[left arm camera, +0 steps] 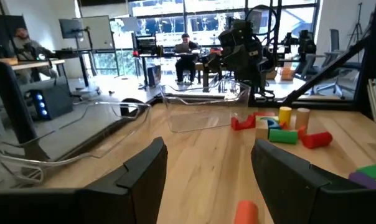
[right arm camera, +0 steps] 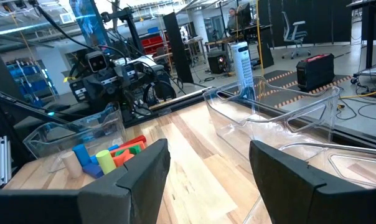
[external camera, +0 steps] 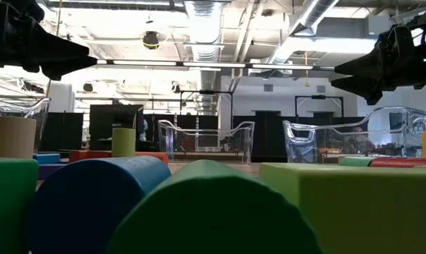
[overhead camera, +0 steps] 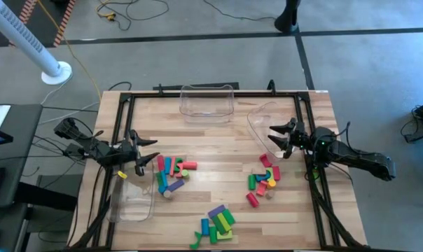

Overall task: Sort blocks by size
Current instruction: Put the orange rectangular block into the right transparent bin

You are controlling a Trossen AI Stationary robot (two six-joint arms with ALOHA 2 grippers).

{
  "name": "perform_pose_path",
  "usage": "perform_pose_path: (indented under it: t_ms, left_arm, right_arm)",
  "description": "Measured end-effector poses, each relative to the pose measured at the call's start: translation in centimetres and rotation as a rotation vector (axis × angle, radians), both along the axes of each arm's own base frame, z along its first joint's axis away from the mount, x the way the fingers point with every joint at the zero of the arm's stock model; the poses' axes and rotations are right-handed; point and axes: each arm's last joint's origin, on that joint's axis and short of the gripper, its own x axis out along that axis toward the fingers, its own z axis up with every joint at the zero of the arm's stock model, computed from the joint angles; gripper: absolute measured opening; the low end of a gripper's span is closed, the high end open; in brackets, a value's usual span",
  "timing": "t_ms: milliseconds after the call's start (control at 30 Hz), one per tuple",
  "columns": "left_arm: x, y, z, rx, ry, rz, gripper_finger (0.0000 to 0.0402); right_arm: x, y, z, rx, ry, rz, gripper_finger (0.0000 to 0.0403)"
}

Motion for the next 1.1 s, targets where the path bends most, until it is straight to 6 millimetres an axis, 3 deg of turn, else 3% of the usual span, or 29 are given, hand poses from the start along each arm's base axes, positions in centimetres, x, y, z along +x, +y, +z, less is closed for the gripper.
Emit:
perform_pose_path:
  t_ms: [267, 467, 600, 733, 900, 1100]
  left_arm:
    - [-0.1, 0.0, 0.9, -0.034, -0.087, -0.004, 0.0222]
    - [-0.4, 0.1, 2.7, 0.068, -0.214, -0.047, 0.0222]
    - [-0.9, 0.4, 4.5, 0.098, -0.223, -0.034, 0.0222]
    - [-1.3, 0.6, 7.7, 0.118, -0.222, -0.018, 0.0222]
    - [-0.1, 0.3, 12.1, 0.194, -0.093, 0.026, 0.0222]
    - [4.3, -0.9, 16.0, 0.321, 0.253, 0.095, 0.0222]
  right_arm:
    - [0.0, 0.0, 0.0, 0.000, -0.001, 0.000, 0.0255]
    - [0.0, 0.0, 0.2, -0.005, -0.019, 0.000, 0.0255]
    - [0.0, 0.0, 0.2, -0.009, -0.031, 0.000, 0.0255]
    - [0.0, 0.0, 0.3, -0.010, -0.035, 0.000, 0.0255]
    - [0.0, 0.0, 0.3, -0.011, -0.038, 0.000, 0.0255]
    - [0.0, -0.1, 0.4, -0.011, -0.041, -0.026, 0.0255]
